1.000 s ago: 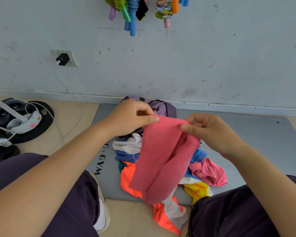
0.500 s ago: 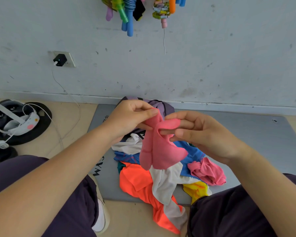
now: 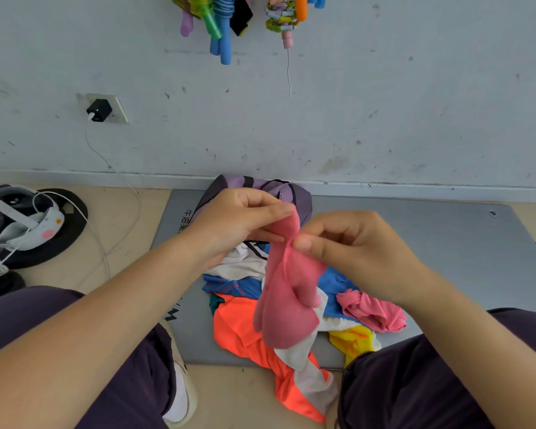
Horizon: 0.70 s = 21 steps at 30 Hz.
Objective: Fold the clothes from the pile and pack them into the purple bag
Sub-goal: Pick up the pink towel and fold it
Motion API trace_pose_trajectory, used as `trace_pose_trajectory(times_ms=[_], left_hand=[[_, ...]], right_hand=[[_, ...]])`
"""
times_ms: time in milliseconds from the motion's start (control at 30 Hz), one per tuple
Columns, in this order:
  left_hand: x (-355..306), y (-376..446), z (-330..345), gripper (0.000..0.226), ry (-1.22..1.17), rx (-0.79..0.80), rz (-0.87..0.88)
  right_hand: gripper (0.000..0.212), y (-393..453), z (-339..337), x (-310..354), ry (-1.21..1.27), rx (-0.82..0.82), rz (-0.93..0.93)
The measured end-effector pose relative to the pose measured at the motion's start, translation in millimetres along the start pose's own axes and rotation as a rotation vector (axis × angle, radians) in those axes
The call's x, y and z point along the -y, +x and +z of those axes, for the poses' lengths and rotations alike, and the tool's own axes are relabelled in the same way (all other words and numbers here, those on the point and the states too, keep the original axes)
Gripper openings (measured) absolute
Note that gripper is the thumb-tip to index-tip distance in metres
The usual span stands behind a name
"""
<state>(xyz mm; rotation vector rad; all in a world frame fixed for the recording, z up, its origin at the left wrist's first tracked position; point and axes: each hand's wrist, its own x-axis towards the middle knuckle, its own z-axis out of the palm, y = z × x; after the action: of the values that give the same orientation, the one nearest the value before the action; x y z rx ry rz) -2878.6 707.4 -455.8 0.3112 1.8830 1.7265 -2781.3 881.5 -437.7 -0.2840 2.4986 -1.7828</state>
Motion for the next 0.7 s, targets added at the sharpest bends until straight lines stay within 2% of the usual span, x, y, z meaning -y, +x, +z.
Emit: trace_pose_trajectory(times_ms=[133,267,500,600,700], left_hand=[[-3,-5,9,0.020,-0.053,0.112,-0.010],[-5,-8,13,0.016,-0.148,0.182,-0.018],[-10,-12,7,0.024,-0.102,0.286,0.011],[-15,-14,5,0.021,0.008,0.321,0.043],[-17,-15,4,0.020,0.100,0.332,0.087]], right_hand=[[0.003,5,1,-8,-0.092,-0.255,0.013],[0.017,4,-1,-14,-0.186,-0.333,-0.034],[0.019,5,-7,-8,-0.155,-0.359,-0.065],[0.019,5,-10,-5,-0.171,-0.297,-0.080],[0.024,4,-12,-2,-0.029,-0.227,-0.058]])
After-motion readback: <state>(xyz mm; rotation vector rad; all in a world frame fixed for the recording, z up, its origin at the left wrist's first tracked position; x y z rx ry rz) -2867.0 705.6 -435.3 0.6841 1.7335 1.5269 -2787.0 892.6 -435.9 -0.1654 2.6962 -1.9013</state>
